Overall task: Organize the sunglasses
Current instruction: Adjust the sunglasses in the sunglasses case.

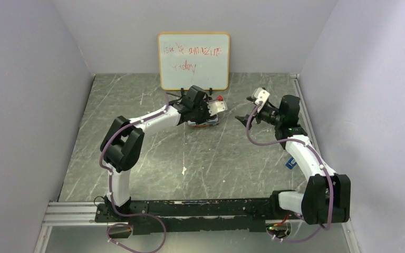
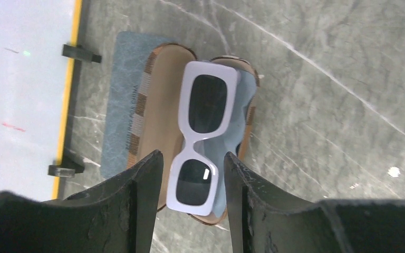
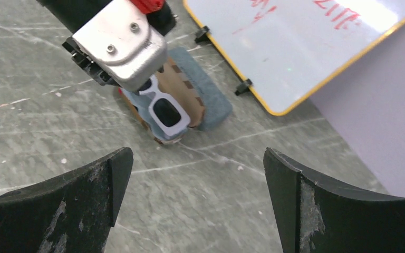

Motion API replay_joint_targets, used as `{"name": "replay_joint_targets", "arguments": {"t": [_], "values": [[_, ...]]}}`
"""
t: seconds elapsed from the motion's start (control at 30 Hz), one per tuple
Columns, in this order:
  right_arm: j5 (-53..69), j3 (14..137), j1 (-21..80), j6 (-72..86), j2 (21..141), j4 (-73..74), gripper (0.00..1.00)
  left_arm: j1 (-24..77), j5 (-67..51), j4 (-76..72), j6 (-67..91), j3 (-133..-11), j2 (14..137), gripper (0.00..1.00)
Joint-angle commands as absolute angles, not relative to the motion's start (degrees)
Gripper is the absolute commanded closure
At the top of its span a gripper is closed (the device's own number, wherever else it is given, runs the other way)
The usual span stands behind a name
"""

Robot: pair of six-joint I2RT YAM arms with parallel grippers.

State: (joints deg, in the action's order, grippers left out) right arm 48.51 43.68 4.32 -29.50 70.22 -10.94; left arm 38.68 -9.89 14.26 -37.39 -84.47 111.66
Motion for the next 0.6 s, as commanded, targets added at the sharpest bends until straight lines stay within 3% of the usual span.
{"name": "replay_joint_targets", "arguments": {"t": [0.0,0.57], "values": [[53.56,42.84,0.35,-26.30,67.44,-14.12,0.01,39.57,-3.87,8.82,-39.01,-84.64,113.34,0.49],[56.29,42.23,-2.29,-23.71,66.01,-15.55,0.01,40.38,-0.09,10.02,-41.19,-86.71,118.25,0.50]]}}
